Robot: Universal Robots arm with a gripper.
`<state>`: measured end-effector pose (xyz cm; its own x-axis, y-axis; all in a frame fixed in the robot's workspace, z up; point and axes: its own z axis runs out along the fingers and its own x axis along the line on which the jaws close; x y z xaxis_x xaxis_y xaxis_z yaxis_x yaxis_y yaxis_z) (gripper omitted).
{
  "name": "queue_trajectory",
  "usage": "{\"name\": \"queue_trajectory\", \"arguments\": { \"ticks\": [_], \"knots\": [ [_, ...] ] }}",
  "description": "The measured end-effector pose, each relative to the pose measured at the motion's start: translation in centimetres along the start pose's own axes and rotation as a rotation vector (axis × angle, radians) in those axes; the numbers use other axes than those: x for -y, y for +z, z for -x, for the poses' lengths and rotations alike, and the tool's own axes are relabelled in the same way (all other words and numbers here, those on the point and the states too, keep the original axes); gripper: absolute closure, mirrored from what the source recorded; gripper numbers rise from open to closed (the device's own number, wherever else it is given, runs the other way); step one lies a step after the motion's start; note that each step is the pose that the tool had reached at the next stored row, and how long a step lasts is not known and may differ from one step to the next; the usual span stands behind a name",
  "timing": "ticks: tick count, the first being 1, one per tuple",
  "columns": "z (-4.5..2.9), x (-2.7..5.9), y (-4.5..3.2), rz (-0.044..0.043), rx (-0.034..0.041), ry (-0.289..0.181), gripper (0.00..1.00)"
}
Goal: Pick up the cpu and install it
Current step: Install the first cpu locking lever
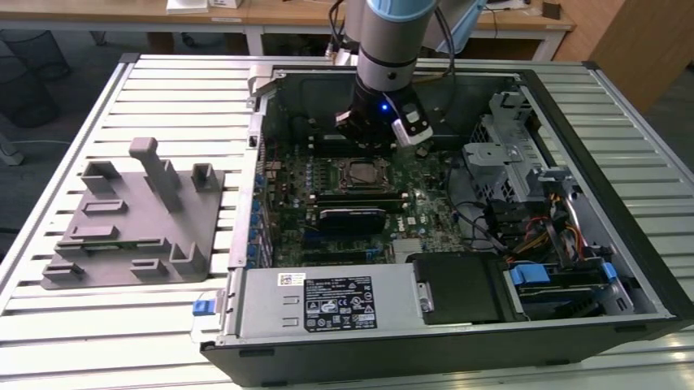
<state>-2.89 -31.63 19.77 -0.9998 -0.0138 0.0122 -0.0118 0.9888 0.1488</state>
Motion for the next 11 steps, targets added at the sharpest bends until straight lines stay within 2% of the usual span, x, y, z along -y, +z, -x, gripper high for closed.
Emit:
{"name": "queue_trajectory", "arguments": {
  "ticks": [11],
  "knots": [
    [0.05,-0.02,-0.18,0.0002,0.0001,0.0,0.89]
  ]
}}
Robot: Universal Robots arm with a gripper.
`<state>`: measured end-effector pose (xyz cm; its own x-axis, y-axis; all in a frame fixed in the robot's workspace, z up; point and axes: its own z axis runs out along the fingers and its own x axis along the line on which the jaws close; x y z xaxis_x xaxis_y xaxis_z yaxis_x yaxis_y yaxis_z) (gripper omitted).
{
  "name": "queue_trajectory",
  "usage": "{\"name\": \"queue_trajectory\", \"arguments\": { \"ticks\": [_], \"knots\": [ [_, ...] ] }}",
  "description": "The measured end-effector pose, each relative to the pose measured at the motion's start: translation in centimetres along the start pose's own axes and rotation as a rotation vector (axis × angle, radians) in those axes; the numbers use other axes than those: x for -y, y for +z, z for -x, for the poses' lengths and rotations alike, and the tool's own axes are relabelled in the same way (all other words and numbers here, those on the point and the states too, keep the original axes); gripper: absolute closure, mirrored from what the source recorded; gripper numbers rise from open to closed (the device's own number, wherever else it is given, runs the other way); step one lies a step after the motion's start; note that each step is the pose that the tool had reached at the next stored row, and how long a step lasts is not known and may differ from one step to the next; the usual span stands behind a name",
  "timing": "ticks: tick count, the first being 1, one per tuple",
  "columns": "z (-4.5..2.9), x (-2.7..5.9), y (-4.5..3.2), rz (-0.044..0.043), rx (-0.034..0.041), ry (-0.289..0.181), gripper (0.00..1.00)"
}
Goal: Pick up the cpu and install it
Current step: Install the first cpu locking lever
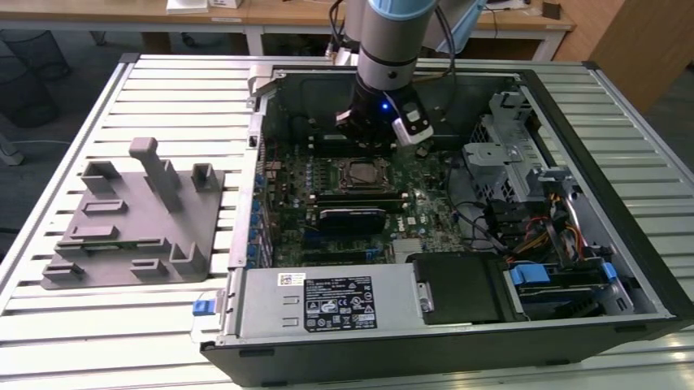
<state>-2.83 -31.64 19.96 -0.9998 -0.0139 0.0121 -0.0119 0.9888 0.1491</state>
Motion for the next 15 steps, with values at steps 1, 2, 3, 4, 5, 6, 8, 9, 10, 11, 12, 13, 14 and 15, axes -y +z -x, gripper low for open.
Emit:
{"name": "queue_trajectory", "arguments": {
  "ticks": [1,2,3,4,5,6,8,9,10,11,12,13,14,15],
  "knots": [
    [0.01,0.01,0.0,-0.0006,0.0,0.0,0.89],
    [0.03,0.02,0.0,-0.0023,0.0,0.0,0.89],
    [0.04,0.02,0.02,-0.0059,-0.0001,0.0,0.89],
    [0.05,0.03,0.04,-0.0097,-0.0002,0.0,0.89],
    [0.06,0.04,0.08,-0.0137,-0.0002,0.0,0.89],
    [0.06,0.04,0.12,-0.0173,-0.0002,0.0,0.89],
    [0.07,0.05,0.18,-0.0238,-0.0004,0.0,0.89],
    [0.07,0.05,0.21,-0.027,-0.0005,0.0,0.89],
    [0.07,0.06,0.24,-0.0296,-0.0004,0.0,0.89],
    [0.08,0.06,0.27,-0.0312,-0.0005,0.0,0.89],
    [0.08,0.06,0.29,-0.0325,-0.0006,0.0,0.89],
    [0.07,0.07,0.29,-0.0329,-0.0006,0.001,0.89],
    [0.07,0.07,0.29,-0.0329,-0.0005,0.001,0.89],
    [0.07,0.06,0.28,-0.033,-0.0005,0.001,0.89]
  ]
}}
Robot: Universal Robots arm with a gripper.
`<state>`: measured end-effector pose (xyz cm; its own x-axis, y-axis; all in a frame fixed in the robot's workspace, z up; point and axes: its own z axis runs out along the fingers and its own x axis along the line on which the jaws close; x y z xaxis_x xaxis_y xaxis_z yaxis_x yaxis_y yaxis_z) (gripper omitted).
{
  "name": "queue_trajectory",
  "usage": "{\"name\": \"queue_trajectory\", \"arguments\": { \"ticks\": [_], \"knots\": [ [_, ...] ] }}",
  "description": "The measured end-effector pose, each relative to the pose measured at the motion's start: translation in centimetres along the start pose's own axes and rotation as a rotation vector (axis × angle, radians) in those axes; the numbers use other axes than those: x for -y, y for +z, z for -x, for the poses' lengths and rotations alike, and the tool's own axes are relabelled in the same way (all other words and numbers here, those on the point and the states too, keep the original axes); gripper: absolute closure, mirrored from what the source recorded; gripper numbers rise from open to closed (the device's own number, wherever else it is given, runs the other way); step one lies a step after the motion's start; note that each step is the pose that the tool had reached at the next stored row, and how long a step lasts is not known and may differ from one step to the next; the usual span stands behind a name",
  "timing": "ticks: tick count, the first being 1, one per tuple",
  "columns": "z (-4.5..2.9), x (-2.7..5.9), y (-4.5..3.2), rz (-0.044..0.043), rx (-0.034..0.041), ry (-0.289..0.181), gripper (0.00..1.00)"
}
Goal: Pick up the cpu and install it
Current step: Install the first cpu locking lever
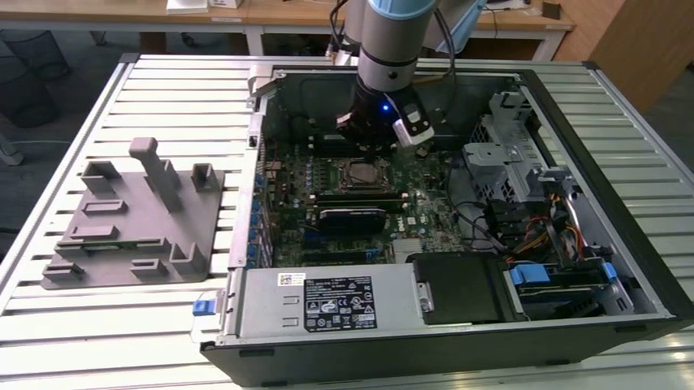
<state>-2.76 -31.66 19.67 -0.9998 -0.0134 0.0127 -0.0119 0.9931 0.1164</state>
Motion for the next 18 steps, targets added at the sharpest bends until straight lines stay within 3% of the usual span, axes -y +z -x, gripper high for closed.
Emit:
{"name": "queue_trajectory", "arguments": {
  "ticks": [8,15,18],
  "knots": [
    [0.0,-0.02,-0.27,-0.001,-0.0002,0.0,0.89],
    [0.01,0.06,-0.12,-0.0274,-0.0006,0.001,0.89],
    [0.02,0.07,-0.12,-0.0296,-0.0007,0.0,0.89]
  ]
}}
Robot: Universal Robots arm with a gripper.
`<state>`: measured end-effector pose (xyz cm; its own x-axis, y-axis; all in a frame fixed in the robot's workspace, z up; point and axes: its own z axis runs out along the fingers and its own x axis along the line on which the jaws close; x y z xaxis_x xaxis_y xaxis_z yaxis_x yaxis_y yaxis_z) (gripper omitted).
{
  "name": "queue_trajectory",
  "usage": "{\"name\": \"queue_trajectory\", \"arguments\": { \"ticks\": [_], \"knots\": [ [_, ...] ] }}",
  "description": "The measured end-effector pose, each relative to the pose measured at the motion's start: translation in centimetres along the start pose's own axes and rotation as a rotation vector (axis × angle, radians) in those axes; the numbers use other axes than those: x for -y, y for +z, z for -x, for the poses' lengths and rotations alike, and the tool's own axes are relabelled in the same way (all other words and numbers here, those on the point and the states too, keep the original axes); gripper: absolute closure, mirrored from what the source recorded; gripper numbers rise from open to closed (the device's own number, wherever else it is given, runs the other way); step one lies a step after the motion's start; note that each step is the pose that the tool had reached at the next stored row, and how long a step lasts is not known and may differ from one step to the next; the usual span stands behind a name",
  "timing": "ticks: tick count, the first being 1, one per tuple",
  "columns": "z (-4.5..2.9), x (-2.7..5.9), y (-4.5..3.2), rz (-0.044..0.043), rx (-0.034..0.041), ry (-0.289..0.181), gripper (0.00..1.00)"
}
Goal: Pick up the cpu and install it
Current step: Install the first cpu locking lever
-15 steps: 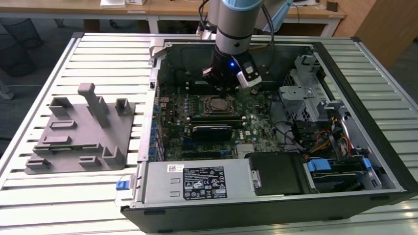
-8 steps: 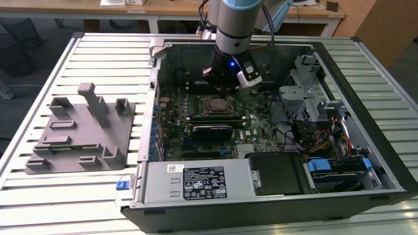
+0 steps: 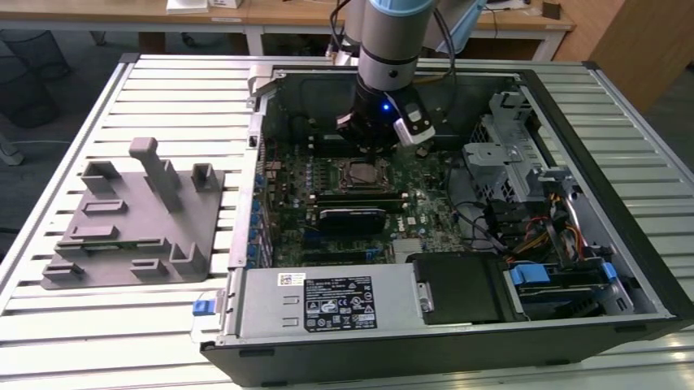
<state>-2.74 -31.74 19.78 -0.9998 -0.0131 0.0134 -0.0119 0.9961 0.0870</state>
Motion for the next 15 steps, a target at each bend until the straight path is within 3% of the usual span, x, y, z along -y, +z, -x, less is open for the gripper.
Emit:
{"name": "queue_trajectory", "arguments": {
  "ticks": [3,6,15],
  "knots": [
    [0.01,0.0,0.08,-0.0063,-0.0001,0.0,0.89],
    [0.01,0.01,0.08,-0.0071,-0.0001,0.0,0.89],
    [-0.06,-0.07,-0.7,0.0043,-0.0001,0.0,0.89]
  ]
}}
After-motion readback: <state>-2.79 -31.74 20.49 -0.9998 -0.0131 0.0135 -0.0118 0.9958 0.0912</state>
